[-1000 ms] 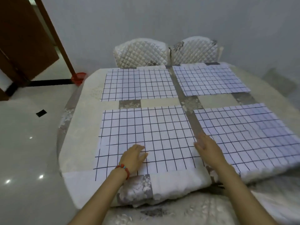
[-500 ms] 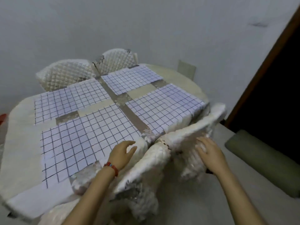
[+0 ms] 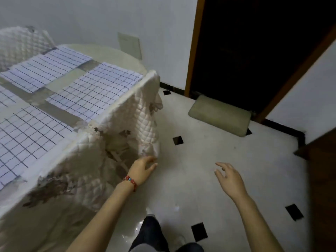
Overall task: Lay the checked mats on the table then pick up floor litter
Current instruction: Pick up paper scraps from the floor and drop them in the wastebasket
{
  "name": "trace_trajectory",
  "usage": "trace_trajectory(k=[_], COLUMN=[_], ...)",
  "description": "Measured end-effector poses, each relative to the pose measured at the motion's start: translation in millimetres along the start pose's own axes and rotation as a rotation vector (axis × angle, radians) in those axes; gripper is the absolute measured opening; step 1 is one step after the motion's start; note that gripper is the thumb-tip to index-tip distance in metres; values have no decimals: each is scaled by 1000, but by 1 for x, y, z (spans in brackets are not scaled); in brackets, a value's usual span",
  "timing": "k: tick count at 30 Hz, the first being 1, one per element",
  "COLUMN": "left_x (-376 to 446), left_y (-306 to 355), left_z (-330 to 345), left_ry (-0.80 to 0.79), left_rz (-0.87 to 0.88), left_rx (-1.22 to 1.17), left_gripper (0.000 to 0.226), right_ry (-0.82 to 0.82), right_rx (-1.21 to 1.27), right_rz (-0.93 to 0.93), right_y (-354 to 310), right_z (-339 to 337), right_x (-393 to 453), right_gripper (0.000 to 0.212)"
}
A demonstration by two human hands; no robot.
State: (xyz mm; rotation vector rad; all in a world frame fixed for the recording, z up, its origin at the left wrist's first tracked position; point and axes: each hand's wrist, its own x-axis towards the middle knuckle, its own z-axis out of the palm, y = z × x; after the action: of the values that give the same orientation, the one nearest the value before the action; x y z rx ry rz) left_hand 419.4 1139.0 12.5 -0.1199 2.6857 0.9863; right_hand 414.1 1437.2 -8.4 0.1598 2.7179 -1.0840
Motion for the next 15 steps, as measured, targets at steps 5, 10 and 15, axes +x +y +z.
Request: trace_trajectory(k=[5,10,15], left_x=[17,39,66], left_y=[-22,-50,-87], left_z=[57,97,125], left_ry=[-236,-416,-533], left_rz=[-128,-240,-367], left_rx=[85,127,130], left_gripper=[34,35,34], right_ry=[-4,-85,-201], right_rx=[84,141,148], right_rz=[258,443,541], right_y=[64,99,119], right_z=[10,45,100], right_x=[-25,-32,-13], right_gripper=[36,39,41])
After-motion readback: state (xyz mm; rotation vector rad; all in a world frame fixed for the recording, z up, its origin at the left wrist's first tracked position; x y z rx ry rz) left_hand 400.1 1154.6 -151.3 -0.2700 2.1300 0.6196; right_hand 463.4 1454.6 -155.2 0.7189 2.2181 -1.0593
